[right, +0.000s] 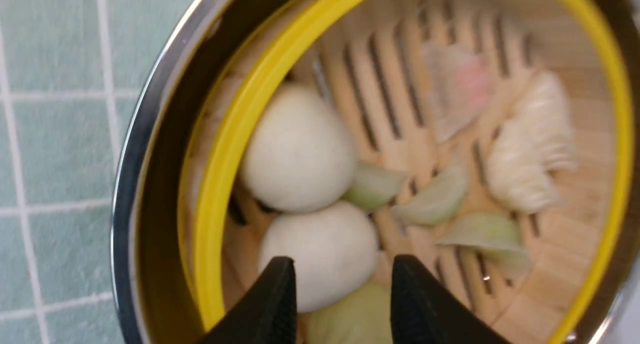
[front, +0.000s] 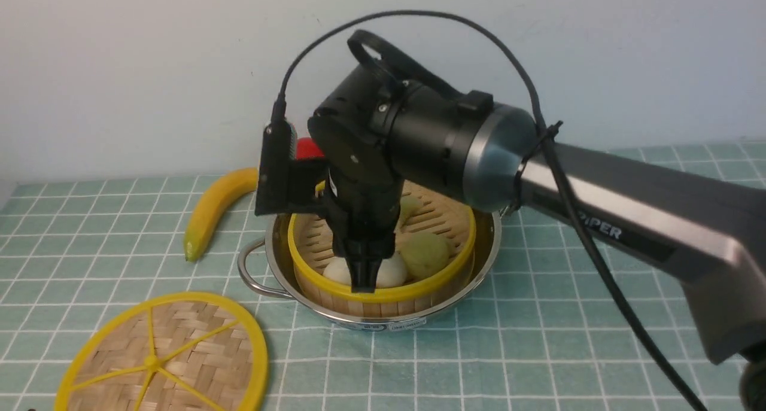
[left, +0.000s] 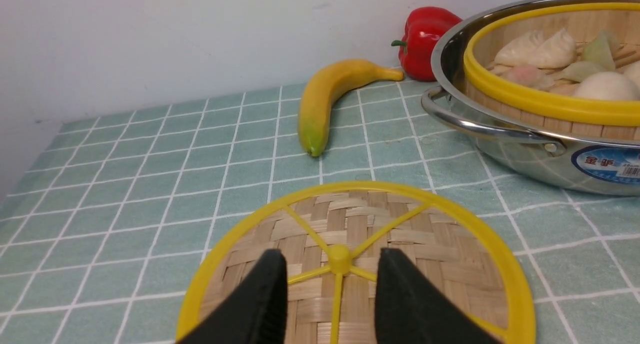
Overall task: Place the steamer in the pot on the blue tablecloth, and put the lid on the steamer.
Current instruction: 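Place the bamboo steamer basket of food into the steel pot with the right gripper, then grasp the bamboo steamer lid lying on the table by its centre knob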
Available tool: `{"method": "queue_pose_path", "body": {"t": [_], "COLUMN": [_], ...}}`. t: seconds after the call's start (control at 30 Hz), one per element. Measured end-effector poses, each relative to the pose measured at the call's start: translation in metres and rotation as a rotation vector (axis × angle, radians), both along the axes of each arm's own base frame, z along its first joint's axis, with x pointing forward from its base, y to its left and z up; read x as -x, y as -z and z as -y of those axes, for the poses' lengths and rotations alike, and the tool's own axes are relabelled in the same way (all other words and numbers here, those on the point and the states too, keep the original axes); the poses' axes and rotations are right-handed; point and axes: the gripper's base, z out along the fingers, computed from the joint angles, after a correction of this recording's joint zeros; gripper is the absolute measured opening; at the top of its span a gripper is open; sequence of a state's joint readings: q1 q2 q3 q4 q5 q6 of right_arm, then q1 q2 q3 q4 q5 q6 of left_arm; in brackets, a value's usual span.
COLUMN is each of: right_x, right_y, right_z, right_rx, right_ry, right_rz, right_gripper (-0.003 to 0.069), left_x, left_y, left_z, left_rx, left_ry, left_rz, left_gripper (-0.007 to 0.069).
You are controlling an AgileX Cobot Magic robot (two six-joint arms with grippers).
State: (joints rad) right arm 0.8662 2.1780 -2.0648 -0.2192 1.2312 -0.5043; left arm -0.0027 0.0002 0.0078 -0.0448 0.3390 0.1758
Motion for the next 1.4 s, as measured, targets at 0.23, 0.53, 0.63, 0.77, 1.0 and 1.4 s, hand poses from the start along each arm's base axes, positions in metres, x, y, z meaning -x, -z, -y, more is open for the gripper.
{"method": "queue_pose_path", "body": {"t": [0.23,0.53,0.63,0.77,1.0,1.4], "right_x": [0.004,0.019,0.024,0.032,0.049,0.056], "right_y": [-0.042,-0.088,-0.108,-0.134,-0.174,-0.189], "right_z": [0.004,0.018,0.027,0.041,0.065,0.084], "right_rx": [-0.164,-0.412,-0.492,-0.558,-0.648,-0.571], "right_ry": [0.146,0.414,0.506,0.548,0.556,0.472], "right_rz": [0.036,-0.011,0.000,0.041,0.103,0.231], "right_gripper": [0.0251,-0.0014,-0.0015,-0.0015,-0.0007,0.0004], "left_x": [0.000,0.000,0.000,0.000,0.000,0.000], "left_y": [0.000,0.000,0.000,0.000,0.000,0.000], "left_z": [0.000,0.000,0.000,0.000,0.000,0.000], "left_rx": [0.000,0.000,0.000,0.000,0.000,0.000], "left_ry": [0.000,0.000,0.000,0.000,0.000,0.000], "left_rz": [0.000,0.000,0.000,0.000,0.000,0.000], "left_gripper": [0.0243,0.0243,0.0243,0.0243,0.0243,0.0243]}}
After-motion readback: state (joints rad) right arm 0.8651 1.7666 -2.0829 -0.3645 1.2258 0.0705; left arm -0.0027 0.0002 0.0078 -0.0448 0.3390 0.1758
